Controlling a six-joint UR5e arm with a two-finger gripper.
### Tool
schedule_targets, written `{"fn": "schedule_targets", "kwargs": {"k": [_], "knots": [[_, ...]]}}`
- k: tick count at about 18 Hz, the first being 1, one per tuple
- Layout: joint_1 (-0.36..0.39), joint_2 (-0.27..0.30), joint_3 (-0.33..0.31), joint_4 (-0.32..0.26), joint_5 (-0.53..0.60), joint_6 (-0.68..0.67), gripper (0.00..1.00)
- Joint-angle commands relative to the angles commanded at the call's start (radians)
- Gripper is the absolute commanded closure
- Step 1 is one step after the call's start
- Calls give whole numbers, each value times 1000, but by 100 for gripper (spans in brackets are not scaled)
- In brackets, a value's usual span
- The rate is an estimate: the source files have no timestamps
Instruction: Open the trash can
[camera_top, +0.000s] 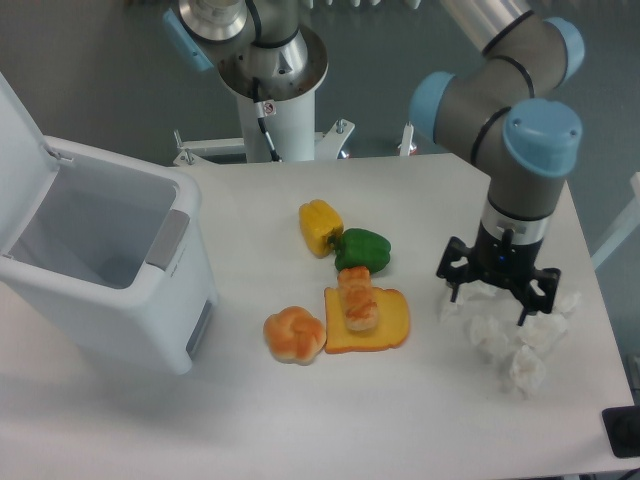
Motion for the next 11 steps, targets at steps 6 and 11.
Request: {"fn": "schedule_targets", "kwargs": {"k": [6, 11], "knots": [[-2, -20, 45, -75, 5, 0, 0], [-2, -20, 42, -77, 5, -2, 0]]}}
